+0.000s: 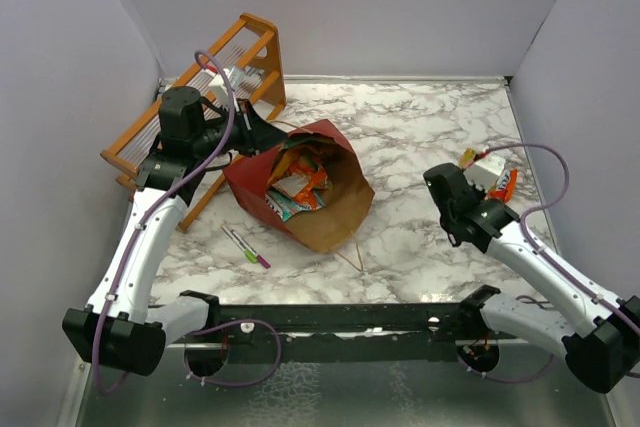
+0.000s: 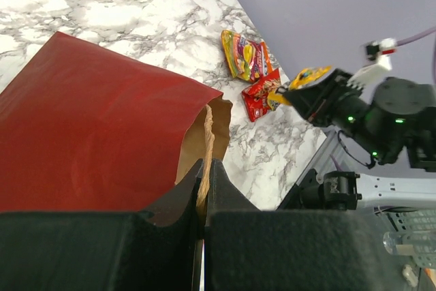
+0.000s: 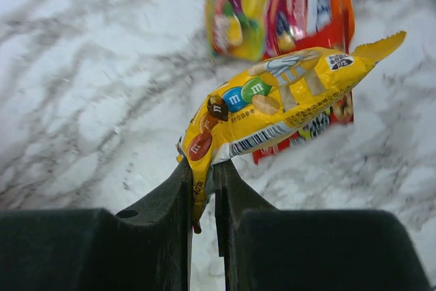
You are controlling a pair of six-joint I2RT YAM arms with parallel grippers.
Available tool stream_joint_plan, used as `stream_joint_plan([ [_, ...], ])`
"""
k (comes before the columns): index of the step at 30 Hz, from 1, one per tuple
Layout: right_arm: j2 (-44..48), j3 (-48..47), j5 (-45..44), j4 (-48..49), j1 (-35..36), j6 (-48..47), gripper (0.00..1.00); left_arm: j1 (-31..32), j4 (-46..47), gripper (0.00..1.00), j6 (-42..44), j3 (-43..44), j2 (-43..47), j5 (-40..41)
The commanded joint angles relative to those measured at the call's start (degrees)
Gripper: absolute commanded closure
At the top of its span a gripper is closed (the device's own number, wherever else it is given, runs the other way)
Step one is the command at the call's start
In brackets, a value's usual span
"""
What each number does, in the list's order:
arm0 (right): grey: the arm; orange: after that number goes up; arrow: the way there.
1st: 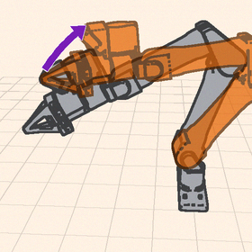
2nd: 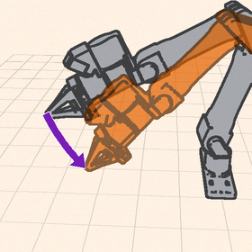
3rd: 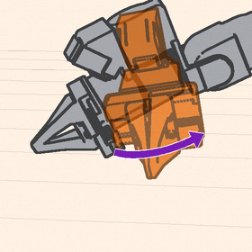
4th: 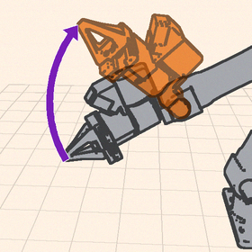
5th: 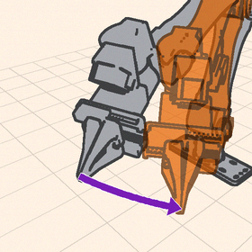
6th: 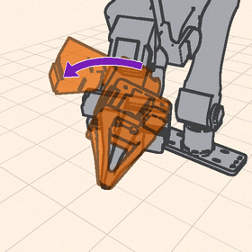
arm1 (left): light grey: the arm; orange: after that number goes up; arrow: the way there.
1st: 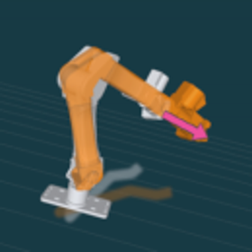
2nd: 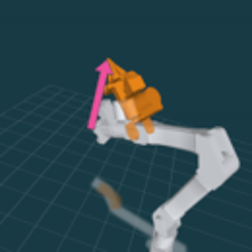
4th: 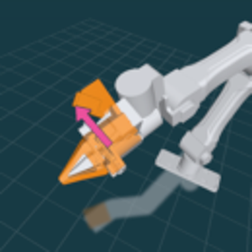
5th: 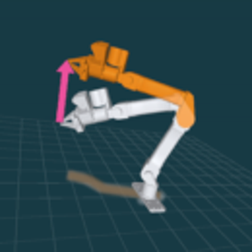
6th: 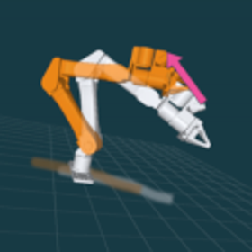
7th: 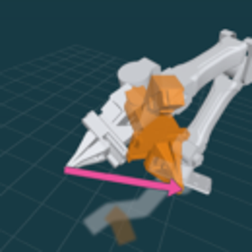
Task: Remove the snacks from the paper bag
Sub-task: Place the snack at the center of the board.
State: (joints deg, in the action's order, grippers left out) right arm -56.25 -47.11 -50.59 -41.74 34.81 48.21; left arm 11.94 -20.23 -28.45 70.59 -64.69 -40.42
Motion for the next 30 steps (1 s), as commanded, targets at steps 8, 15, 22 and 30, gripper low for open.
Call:
stream_joint_plan([
  [8, 9.38, 15.29, 10.96, -5.90, -11.52, 25.62, 0.99, -0.35, -1.85, 1.00, 1.56, 0.96, 3.22, 0.36],
  [15, 5.97, 22.00, 23.26, 8.80, -24.45, 16.51, 0.99, -0.34, -1.91, 1.00, 1.94, 1.21, 3.32, 0.26],
  [22, 5.06, 22.68, 23.69, 13.44, -25.14, 13.46, 0.91, -0.34, -0.65, 1.00, 0.77, 0.42, 3.32, -0.21],
  [30, 10.71, 22.84, 22.64, 7.54, -25.23, 17.55, 0.51, -0.37, -0.73, 1.00, 0.53, 0.50, 3.10, -0.44],
])
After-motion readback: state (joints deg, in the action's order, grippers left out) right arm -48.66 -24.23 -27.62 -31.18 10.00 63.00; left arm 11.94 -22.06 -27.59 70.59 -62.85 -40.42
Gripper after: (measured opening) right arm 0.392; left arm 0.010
